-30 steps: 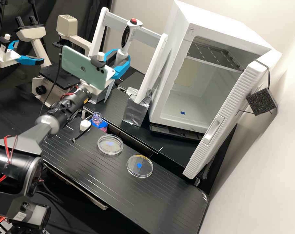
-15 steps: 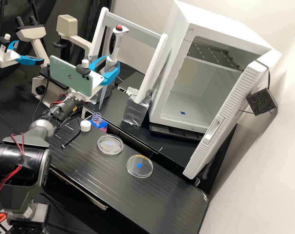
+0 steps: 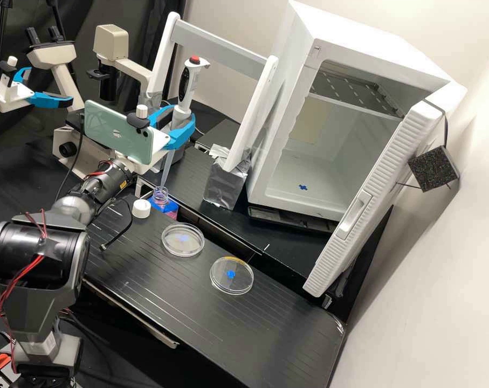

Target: Use the pipette

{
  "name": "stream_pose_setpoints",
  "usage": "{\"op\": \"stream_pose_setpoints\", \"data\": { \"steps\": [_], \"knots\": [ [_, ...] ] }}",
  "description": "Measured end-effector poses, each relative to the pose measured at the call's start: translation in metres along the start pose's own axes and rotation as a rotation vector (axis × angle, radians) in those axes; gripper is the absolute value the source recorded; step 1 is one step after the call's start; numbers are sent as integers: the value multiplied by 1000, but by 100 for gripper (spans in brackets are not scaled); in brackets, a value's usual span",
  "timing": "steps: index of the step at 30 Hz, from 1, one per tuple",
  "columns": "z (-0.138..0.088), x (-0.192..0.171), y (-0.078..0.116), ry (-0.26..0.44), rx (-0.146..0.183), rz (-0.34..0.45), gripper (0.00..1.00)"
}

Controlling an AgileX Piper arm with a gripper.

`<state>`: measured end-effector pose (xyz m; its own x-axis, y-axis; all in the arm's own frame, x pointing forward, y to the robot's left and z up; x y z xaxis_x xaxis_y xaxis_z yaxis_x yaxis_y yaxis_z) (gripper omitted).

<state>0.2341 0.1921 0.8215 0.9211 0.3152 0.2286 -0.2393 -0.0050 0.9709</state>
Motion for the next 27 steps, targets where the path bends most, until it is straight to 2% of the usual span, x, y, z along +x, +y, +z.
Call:
{"op": "stream_pose_setpoints", "data": {
  "steps": [11,27],
  "knots": [
    [8,-3,-10,-19,-23,-29,0],
    [13,-8,-14,-30,-30,-47,0]
  ]
}}
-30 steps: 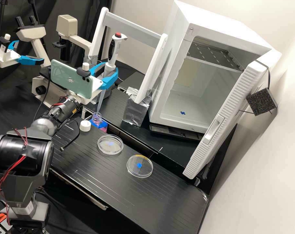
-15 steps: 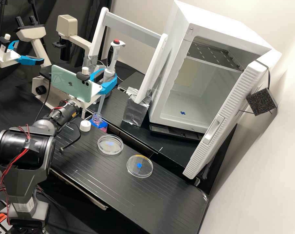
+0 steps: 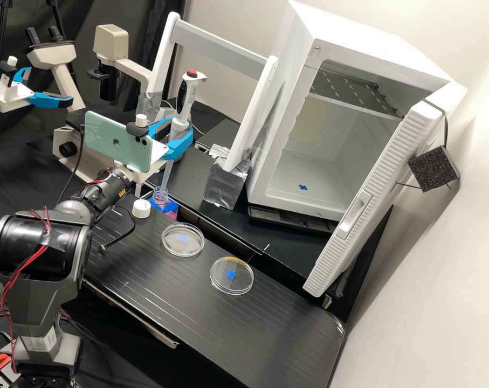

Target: Use the pipette

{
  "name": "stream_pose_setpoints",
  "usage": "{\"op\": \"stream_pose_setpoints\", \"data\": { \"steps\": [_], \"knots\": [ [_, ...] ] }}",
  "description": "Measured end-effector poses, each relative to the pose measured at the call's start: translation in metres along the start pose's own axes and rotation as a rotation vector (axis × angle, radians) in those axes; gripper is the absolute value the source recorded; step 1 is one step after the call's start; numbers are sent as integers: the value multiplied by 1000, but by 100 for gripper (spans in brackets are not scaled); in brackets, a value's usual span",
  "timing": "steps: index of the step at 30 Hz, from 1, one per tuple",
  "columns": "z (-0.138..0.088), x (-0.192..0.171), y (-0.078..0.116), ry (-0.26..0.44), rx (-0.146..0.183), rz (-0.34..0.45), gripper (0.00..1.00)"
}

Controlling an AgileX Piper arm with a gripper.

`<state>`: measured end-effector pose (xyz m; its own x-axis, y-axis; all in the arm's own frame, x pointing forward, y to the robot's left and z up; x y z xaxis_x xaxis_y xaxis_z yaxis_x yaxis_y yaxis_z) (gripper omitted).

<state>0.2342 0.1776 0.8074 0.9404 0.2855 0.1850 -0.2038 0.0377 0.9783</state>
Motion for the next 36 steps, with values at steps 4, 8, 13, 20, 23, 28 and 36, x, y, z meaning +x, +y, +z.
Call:
{"op": "stream_pose_setpoints", "data": {
  "steps": [4,8,13,20,23,28,36],
  "knots": [
    [2,-4,-3,-2,15,-17,0],
    [2,-6,-5,3,13,-25,0],
    [-1,-7,-7,14,17,-34,0],
    [1,-6,-12,6,7,-41,0],
    [4,-7,-17,-2,-4,-53,0],
    [9,-7,-23,-19,-22,-72,0],
    [17,-9,-31,-43,-13,-101,0]
  ]
}}
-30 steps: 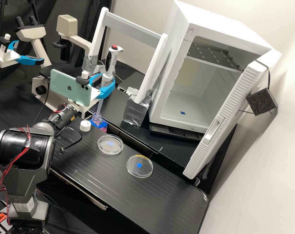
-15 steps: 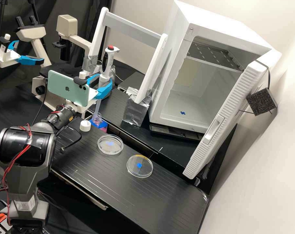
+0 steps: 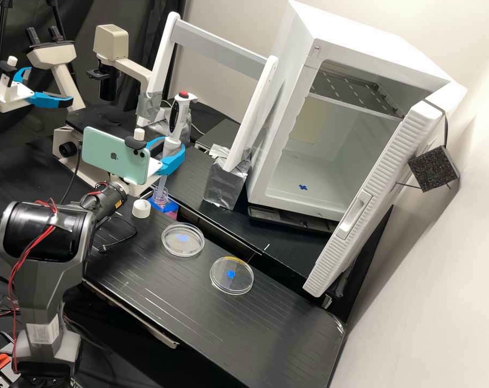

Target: Use the pipette

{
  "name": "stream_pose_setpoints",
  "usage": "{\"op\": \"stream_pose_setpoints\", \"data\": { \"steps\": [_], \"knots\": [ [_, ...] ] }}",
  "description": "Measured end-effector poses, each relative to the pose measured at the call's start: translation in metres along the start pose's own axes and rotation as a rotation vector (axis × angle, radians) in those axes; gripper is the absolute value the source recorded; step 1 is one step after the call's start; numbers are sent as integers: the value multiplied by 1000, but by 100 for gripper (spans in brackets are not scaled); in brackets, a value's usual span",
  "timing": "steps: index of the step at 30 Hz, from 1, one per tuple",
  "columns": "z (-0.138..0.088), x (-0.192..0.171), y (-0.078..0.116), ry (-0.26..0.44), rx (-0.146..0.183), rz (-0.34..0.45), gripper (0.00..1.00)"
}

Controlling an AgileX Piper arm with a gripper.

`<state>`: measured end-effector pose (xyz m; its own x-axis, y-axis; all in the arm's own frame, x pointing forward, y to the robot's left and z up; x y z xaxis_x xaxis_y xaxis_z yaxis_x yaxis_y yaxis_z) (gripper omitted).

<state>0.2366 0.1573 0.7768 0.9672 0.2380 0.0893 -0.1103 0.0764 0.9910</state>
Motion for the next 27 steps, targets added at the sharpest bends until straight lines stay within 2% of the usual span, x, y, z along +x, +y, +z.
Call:
{"op": "stream_pose_setpoints", "data": {
  "steps": [10,22,27],
  "knots": [
    [5,1,-2,-20,46,-1,0],
    [6,0,-1,-31,51,1,0],
    [2,-2,7,-18,67,18,0]
  ]
}}
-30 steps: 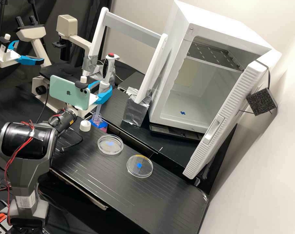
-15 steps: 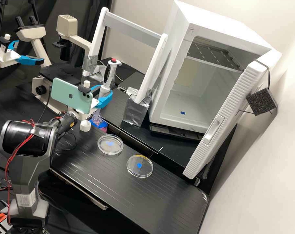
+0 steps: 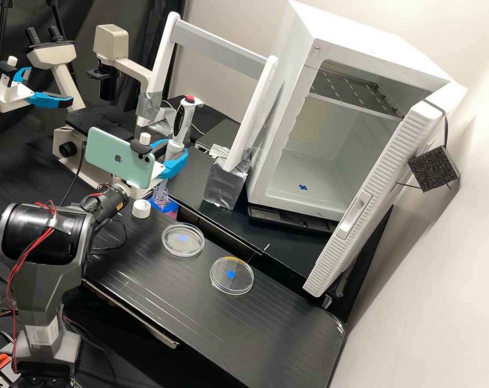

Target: Use the pipette

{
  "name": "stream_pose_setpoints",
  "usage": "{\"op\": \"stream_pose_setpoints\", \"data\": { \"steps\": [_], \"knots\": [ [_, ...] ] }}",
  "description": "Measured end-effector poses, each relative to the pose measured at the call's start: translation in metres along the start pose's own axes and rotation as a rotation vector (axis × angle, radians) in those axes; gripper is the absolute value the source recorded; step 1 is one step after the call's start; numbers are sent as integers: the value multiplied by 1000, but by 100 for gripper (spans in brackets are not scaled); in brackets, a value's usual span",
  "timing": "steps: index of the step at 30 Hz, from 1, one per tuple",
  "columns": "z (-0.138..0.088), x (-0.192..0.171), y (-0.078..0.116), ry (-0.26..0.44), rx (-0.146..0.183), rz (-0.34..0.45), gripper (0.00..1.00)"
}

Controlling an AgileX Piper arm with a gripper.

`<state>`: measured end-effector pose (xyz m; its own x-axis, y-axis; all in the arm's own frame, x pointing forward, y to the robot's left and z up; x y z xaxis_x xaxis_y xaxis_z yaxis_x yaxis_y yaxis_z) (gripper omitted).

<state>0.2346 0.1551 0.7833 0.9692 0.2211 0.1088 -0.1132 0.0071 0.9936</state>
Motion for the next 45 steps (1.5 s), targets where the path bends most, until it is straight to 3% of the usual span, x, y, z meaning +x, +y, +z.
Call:
{"op": "stream_pose_setpoints", "data": {
  "steps": [17,32,38,41,45],
  "knots": [
    [-10,-7,33,43,50,99,0],
    [-22,-21,69,116,127,206,0],
    [-30,-34,87,207,184,241,0],
    [-29,-46,99,289,174,252,0],
    [-18,-58,113,346,139,269,0]
  ]
}}
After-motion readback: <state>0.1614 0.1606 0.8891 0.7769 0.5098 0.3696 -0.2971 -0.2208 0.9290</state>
